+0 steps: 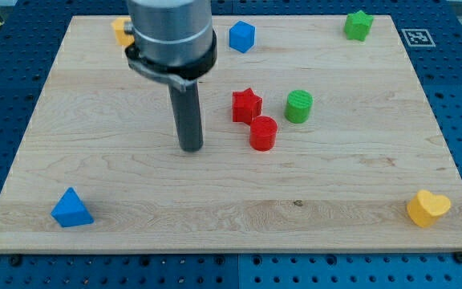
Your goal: Move the blue triangle towards the center left of the board
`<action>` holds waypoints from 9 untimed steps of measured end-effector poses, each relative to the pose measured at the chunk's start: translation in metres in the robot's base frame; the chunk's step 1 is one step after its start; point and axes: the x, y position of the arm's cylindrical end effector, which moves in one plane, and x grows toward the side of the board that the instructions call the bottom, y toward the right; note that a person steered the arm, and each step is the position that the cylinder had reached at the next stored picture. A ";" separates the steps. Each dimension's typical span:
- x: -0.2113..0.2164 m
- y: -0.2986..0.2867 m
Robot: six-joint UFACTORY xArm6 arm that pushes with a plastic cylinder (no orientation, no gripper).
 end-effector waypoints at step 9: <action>0.062 -0.162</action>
